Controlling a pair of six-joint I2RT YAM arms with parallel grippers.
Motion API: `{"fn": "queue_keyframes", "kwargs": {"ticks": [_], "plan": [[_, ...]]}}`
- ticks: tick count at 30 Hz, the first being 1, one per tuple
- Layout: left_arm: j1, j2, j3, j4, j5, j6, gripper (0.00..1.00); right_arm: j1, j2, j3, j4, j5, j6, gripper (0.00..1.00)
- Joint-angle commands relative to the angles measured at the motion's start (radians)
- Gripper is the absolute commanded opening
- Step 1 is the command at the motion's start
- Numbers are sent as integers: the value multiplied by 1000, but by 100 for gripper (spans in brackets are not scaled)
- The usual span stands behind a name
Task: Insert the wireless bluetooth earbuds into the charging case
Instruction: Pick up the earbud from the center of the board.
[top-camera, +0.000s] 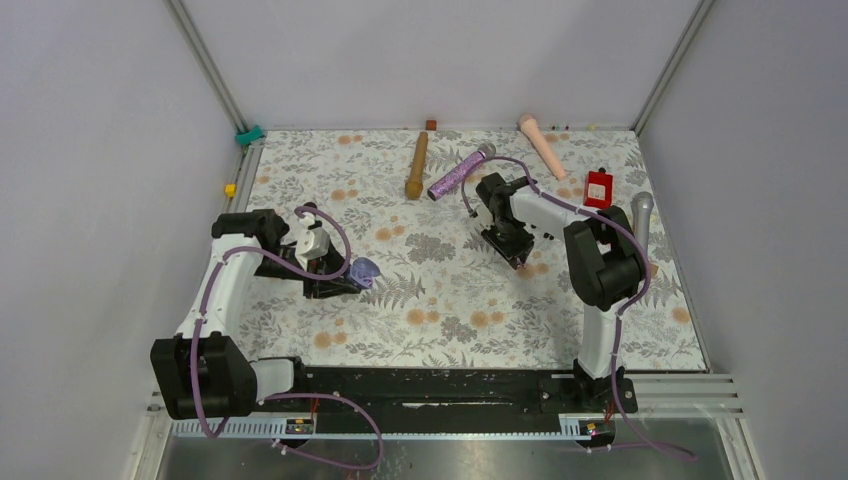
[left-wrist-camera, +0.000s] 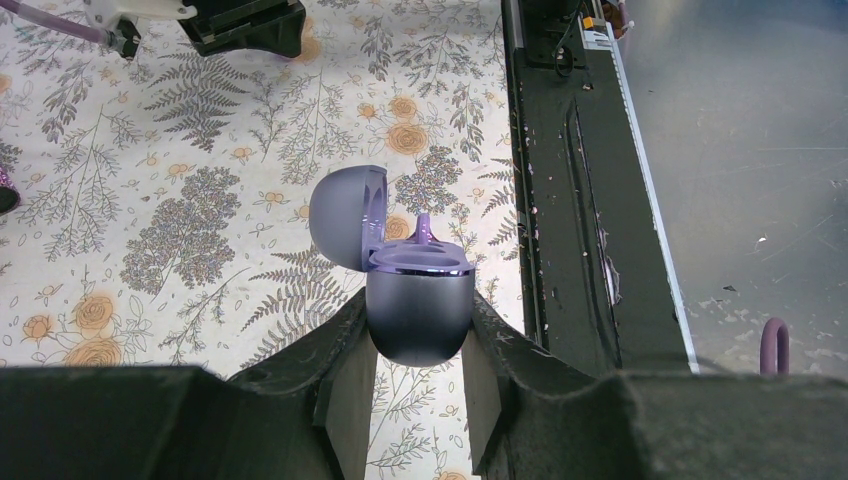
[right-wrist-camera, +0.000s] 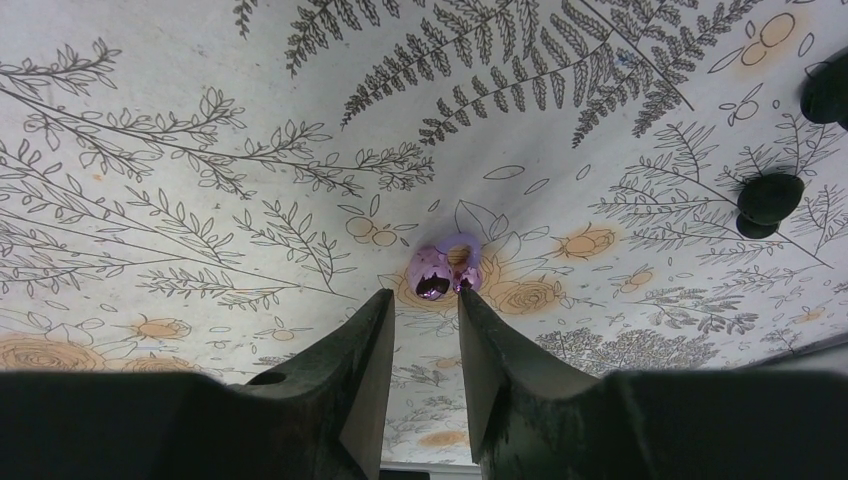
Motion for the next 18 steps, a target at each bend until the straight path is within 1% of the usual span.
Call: {"fn": "queue_keyframes", "kwargs": {"ticks": [1, 12, 18], "plan": [[7, -24, 0, -40, 43, 36, 0, -7, 11, 15, -35, -10, 25, 37], [7, -24, 0, -39, 44, 37, 0, -5, 30, 40, -67, -15, 72, 38], [7, -25, 0, -40, 45, 36, 0, -4, 37, 56, -68, -22, 85, 35]]}}
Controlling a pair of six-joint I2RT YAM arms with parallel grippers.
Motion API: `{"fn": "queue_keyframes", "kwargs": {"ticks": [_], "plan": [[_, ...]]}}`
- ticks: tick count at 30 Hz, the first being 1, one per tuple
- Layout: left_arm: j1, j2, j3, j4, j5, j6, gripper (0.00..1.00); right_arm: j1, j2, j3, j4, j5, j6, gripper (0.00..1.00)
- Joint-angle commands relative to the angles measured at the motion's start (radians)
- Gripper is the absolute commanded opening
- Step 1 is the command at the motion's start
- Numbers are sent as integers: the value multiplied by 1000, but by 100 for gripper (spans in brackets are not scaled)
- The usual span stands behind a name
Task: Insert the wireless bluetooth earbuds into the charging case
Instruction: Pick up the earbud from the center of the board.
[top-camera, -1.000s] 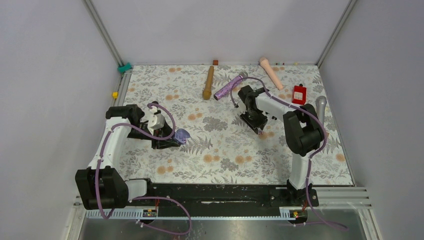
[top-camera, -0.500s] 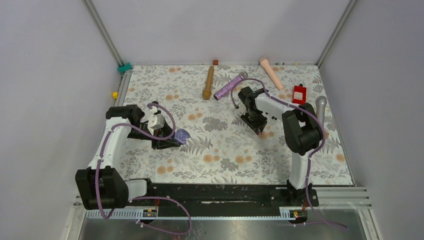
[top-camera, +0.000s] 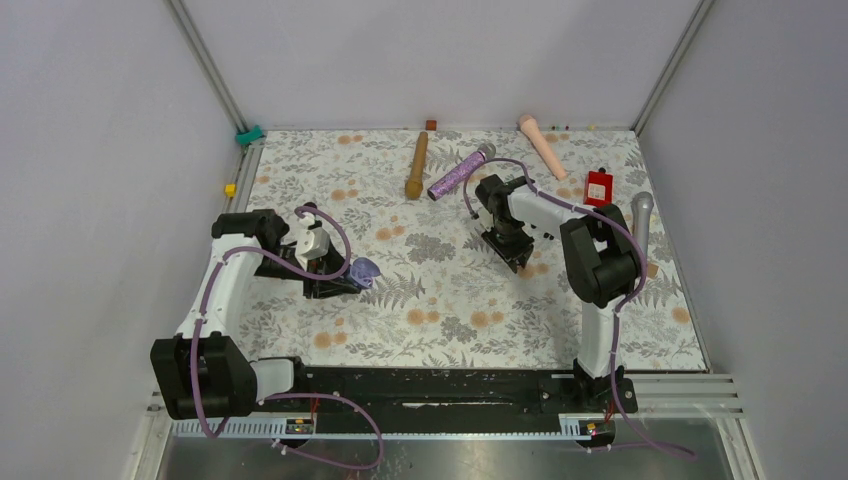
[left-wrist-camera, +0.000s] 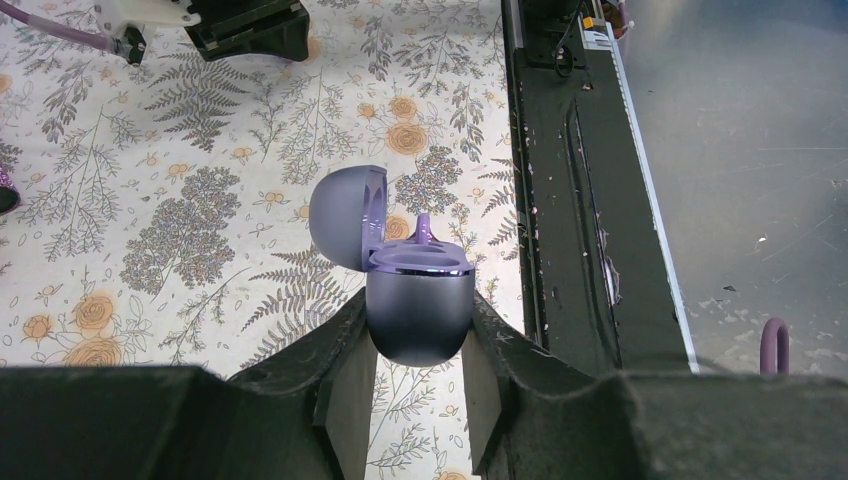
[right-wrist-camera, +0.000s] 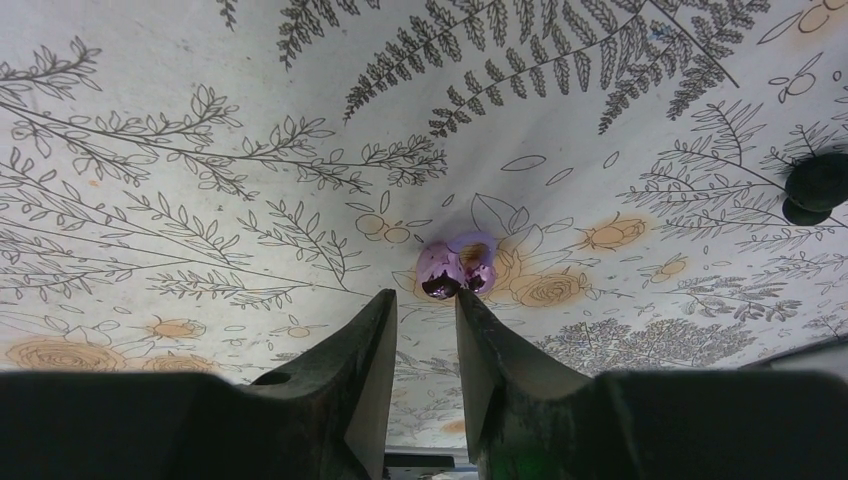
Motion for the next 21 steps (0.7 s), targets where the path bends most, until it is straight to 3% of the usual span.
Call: {"fn": "queue_keyframes", "kwargs": {"ticks": [1, 10, 21], "plan": [[7, -26, 0, -40, 45, 36, 0, -4, 9, 41, -26, -11, 31, 35], [7, -23, 2, -39, 44, 36, 0, -5, 14, 51, -21, -1, 49, 23], [8, -16, 3, -40, 40, 35, 0, 35, 36, 108, -43, -84, 71, 22]]}}
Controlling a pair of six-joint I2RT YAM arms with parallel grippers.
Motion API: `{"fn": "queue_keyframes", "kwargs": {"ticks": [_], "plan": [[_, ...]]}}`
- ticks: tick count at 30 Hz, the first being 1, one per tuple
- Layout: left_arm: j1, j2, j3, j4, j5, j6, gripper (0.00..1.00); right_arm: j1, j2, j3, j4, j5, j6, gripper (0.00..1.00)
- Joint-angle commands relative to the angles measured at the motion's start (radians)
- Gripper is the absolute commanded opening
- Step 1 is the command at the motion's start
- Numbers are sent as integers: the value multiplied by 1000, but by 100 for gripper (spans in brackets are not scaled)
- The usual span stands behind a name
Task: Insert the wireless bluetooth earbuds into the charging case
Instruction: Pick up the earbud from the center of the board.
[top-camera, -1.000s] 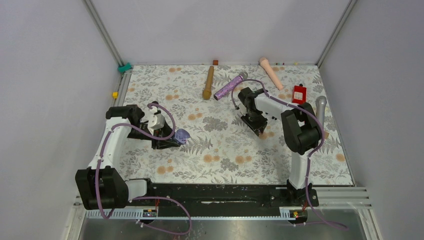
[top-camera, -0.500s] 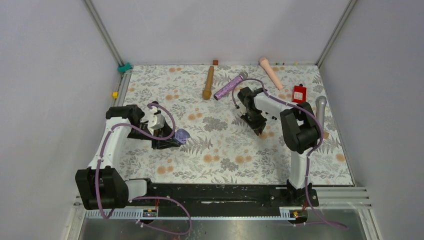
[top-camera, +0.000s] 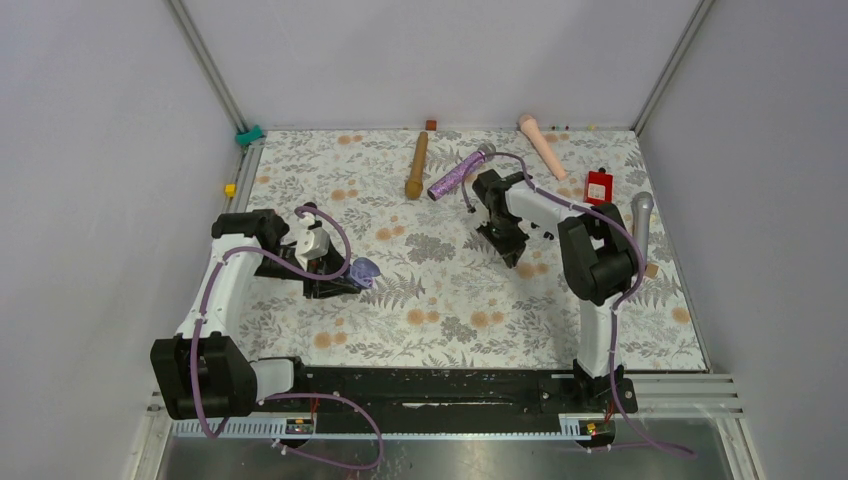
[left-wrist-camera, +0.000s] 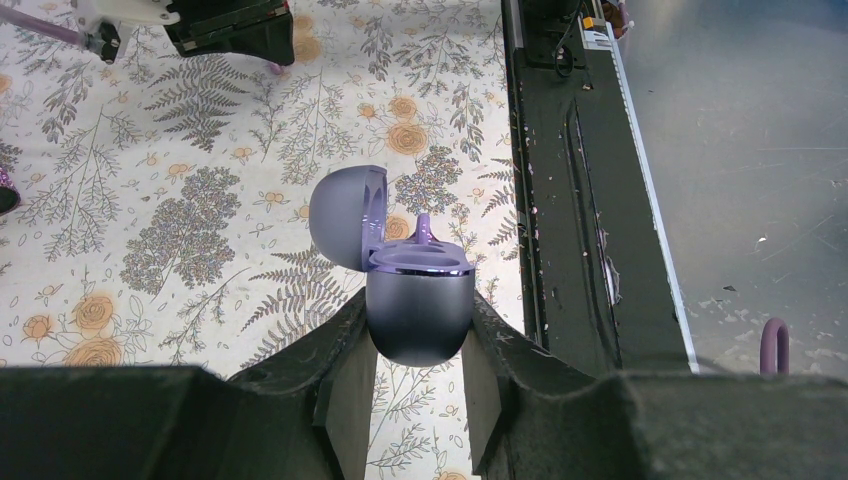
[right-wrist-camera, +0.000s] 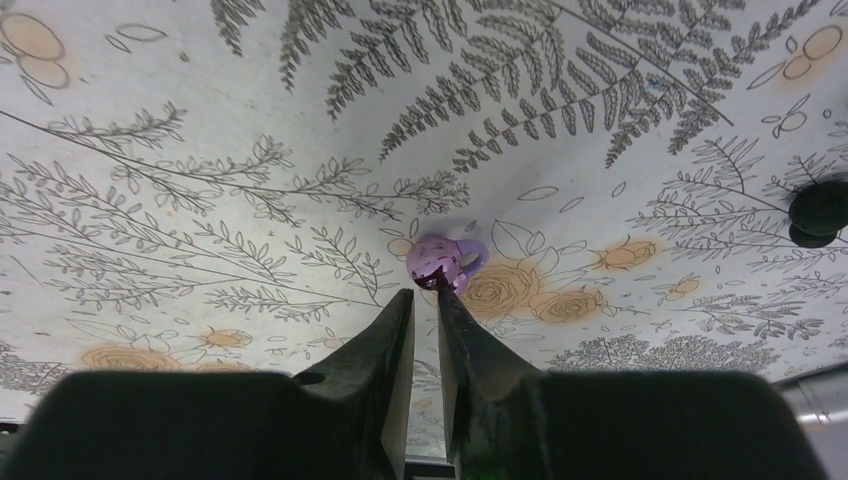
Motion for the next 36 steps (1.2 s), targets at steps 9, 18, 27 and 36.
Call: {"fn": "queue_keyframes", "kwargs": {"ticks": [9, 18, 27, 36], "plan": [[10, -11, 10, -41, 35, 29, 0, 121, 77, 270, -136, -153, 60, 22], [15, -21, 2, -40, 43, 34, 0, 108, -32, 212, -39, -163, 76, 25], [15, -38, 0, -41, 41, 36, 0, 8, -104, 17, 71, -109, 184, 21], [15, -32, -1, -40, 41, 38, 0, -21, -111, -34, 109, -8, 222, 31]]}}
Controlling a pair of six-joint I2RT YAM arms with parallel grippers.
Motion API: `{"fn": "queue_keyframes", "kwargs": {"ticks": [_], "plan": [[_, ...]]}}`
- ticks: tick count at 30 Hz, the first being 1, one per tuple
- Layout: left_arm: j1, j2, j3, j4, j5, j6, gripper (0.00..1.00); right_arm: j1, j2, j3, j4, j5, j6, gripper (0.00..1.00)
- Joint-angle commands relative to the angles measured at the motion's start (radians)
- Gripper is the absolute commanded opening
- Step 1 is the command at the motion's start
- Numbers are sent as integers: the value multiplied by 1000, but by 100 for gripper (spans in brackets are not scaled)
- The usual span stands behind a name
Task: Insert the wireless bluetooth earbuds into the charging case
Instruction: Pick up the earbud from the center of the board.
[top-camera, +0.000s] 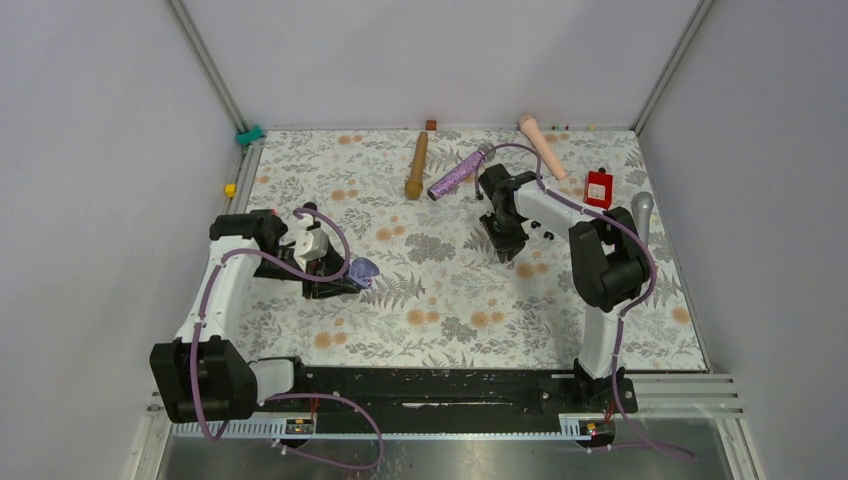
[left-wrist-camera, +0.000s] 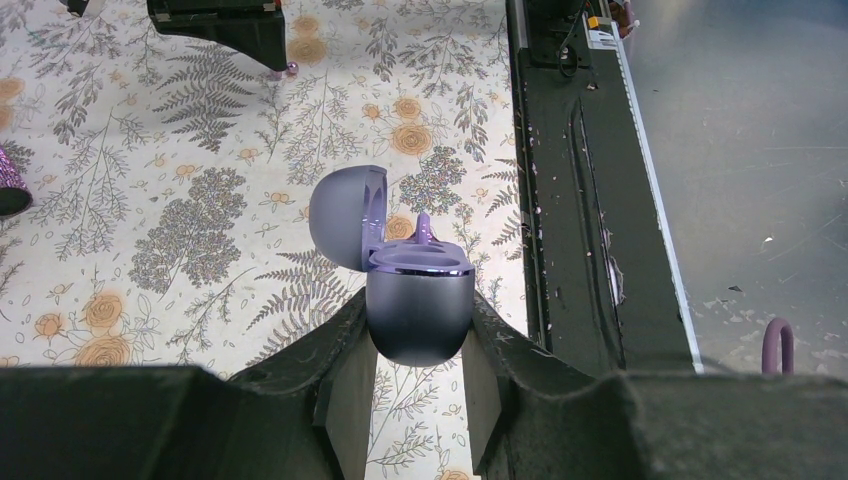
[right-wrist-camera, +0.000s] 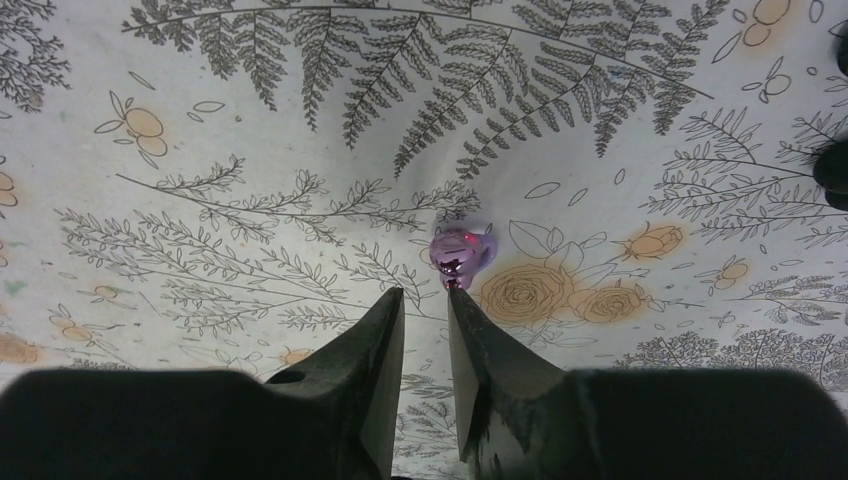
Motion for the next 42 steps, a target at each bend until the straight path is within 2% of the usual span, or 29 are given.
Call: {"fn": "queue_keyframes", "kwargs": {"ticks": [1, 14, 27, 31, 35, 42], "plan": [[7, -17, -2, -39, 41, 40, 0, -3, -39, 1, 25, 54, 29, 32], [7, -18, -3, -39, 43, 42, 0, -1, 26, 33, -4, 90, 22, 40], [7, -16, -6, -40, 43, 45, 0, -1, 69, 47, -7, 61, 30, 40], [7, -13, -4, -39, 43, 47, 0, -1, 74, 46, -7, 57, 32, 37], [7, -10, -4, -39, 44, 47, 0, -1, 61, 45, -6, 62, 31, 29], [7, -7, -4, -39, 44, 45, 0, 43, -22, 38, 7, 43, 54, 26]]}}
